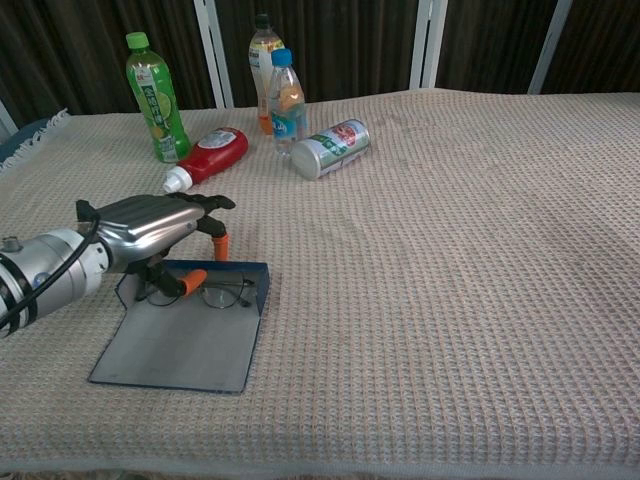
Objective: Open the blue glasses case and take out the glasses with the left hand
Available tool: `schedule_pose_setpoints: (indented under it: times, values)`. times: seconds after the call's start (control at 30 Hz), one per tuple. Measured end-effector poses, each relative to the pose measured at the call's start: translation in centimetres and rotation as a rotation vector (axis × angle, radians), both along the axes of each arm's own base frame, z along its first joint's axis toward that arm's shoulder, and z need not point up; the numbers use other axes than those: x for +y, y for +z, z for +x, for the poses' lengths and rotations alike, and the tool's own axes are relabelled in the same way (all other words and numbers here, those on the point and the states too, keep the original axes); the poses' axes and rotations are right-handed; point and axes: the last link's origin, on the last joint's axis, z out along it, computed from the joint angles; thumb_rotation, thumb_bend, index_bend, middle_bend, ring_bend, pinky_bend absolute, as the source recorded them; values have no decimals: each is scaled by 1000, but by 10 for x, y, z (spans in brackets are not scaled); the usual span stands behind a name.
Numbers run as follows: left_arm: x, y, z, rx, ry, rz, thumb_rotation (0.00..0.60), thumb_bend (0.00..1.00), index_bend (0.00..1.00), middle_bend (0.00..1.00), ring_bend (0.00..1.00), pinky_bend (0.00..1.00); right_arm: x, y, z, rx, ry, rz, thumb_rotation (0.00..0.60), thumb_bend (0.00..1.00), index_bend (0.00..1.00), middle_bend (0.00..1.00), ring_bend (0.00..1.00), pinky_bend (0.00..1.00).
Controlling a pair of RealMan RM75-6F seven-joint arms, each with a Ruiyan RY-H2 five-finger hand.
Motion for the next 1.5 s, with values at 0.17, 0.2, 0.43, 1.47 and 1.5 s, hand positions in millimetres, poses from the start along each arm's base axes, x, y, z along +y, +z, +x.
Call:
schedule_pose_setpoints:
  times: [0.17, 0.2, 0.43, 1.47, 1.5]
  values:
    - [2, -1, 0, -26, -4, 35, 600, 516, 596, 15, 0, 0, 0, 0, 0, -1, 1, -1, 600, 176, 0, 0, 0, 0]
    - [2, -1, 0, -33, -7, 46, 600, 526, 609, 25, 0, 0, 0, 0, 0, -2, 1, -2, 600, 176, 0, 0, 0, 0]
    - [4, -3, -2, -66, -32, 117, 600, 530, 630, 38, 0, 0, 0, 0, 0, -1, 1, -2, 600, 176, 0, 0, 0, 0]
    - [16, -7, -12, -215, -129, 365, 600, 531, 609, 47, 0, 0, 2, 2, 1, -8, 5, -7, 600, 176, 0, 0, 0, 0]
    - [16, -8, -14, -213, -136, 376, 600, 531, 609, 47, 0, 0, 2, 2, 1, -8, 5, -7, 600, 176, 0, 0, 0, 0]
